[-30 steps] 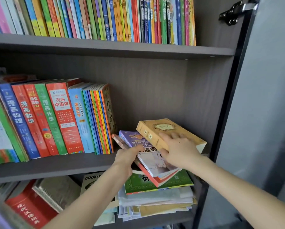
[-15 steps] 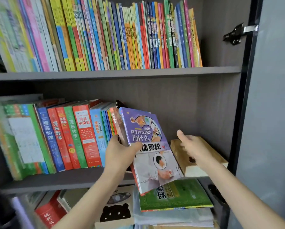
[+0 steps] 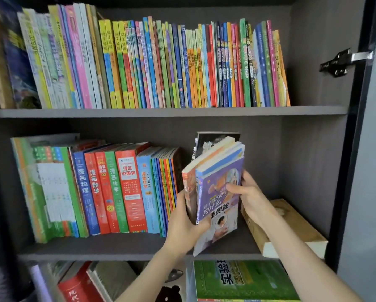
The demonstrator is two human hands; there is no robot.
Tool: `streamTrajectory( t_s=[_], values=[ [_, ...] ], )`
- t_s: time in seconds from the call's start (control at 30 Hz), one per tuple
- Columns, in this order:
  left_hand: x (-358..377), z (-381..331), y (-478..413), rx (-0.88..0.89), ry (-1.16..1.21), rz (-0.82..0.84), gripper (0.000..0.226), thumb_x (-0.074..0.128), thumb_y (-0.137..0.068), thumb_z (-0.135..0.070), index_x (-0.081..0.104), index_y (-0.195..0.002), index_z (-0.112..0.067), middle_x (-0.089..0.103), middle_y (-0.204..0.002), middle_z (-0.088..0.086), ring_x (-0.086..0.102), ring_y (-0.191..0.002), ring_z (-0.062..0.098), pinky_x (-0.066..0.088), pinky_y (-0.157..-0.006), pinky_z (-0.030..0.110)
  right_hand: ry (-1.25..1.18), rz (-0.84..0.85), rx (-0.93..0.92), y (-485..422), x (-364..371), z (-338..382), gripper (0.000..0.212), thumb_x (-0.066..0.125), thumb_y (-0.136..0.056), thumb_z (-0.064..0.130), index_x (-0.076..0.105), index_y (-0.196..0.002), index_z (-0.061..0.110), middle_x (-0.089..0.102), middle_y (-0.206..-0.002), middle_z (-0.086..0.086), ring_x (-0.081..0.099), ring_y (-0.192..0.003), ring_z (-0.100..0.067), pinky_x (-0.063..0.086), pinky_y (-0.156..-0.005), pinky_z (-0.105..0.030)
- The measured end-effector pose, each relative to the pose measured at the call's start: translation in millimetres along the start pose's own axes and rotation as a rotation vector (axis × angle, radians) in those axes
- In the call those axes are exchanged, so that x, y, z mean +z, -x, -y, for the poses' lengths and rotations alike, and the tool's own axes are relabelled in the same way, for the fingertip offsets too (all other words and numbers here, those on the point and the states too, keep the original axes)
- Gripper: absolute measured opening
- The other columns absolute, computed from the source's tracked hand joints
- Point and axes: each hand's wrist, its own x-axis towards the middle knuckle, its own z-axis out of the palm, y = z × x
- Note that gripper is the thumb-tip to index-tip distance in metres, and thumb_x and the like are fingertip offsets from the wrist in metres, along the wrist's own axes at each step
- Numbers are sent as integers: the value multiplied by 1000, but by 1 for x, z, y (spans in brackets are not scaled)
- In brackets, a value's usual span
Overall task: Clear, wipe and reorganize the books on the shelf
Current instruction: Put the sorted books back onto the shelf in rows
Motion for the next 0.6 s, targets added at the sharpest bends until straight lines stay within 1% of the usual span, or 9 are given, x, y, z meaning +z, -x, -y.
streamTrajectory(
  t_s=[0.07,0.1,0.13,0.2,0.27,0.33,0.4,0.5,0.6],
  values=[
    [-2,11,-1,-28,-45,17,63,80,-74,-21,35,-111,-43,57,-111,-19,57,-102,-8,49,-77,11,-59,-9,35,3,-5,-15,94,94,-32,32,57,-114,7,70,-104,-10,67,-98,-28,52,-78,-33],
    [-2,15,-1,-32,-65,6,70,82,-72,-25,31,-114,-48,54,-115,-21,56,-107,-4,50,-83,14,-80,-18,47,4,-9,-23,95,94,-26,34,59,-110,8,71,-101,-9,67,-95,-26,52,-76,-32],
    [-2,16,-4,-29,-93,-15,77,84,-69,-28,27,-114,-52,51,-117,-23,55,-110,-1,49,-86,15,-94,-19,53,6,-11,-28,91,94,-27,31,60,-108,8,71,-100,-9,68,-93,-25,53,-73,-30],
    [2,13,-9,-9,-125,-71,88,87,-63,-32,21,-117,-54,46,-119,-23,50,-113,0,43,-89,12,-102,-20,81,10,-13,-30,73,85,-41,15,59,-109,7,70,-102,-10,66,-96,-27,53,-71,-30],
    [10,6,-15,18,-79,-156,87,87,-60,-38,26,-123,-46,45,-124,-19,49,-117,3,46,-95,22,-81,-18,108,7,-14,-25,54,69,-53,6,59,-106,10,69,-101,-9,66,-97,-27,51,-74,-31],
    [18,0,-21,27,-27,-251,89,84,-60,-44,30,-129,-37,47,-125,-15,51,-117,7,50,-96,35,-38,-32,119,0,-11,-19,56,64,-51,5,58,-106,9,69,-104,-10,65,-100,-27,50,-83,-37],
    [22,-4,-28,26,-12,-306,89,84,-61,-42,31,-132,-31,48,-123,-12,53,-115,8,51,-95,38,-4,-86,134,-8,-6,-16,71,62,-47,3,51,-118,4,67,-113,-15,62,-109,-32,50,-91,-44],
    [28,-4,-35,0,62,-249,86,81,-64,-39,29,-132,-33,52,-123,-9,57,-111,9,53,-92,36,-5,-112,134,-17,5,-18,74,54,-46,1,46,-120,3,64,-109,-17,62,-104,-30,52,-75,-36],
    [34,0,-33,-33,53,-206,77,81,-66,-38,33,-126,-36,56,-116,-15,59,-104,3,53,-85,24,-22,-115,128,-19,15,-20,73,51,-47,2,46,-119,7,62,-100,-11,61,-97,-23,50,-64,-27]
  ],
)
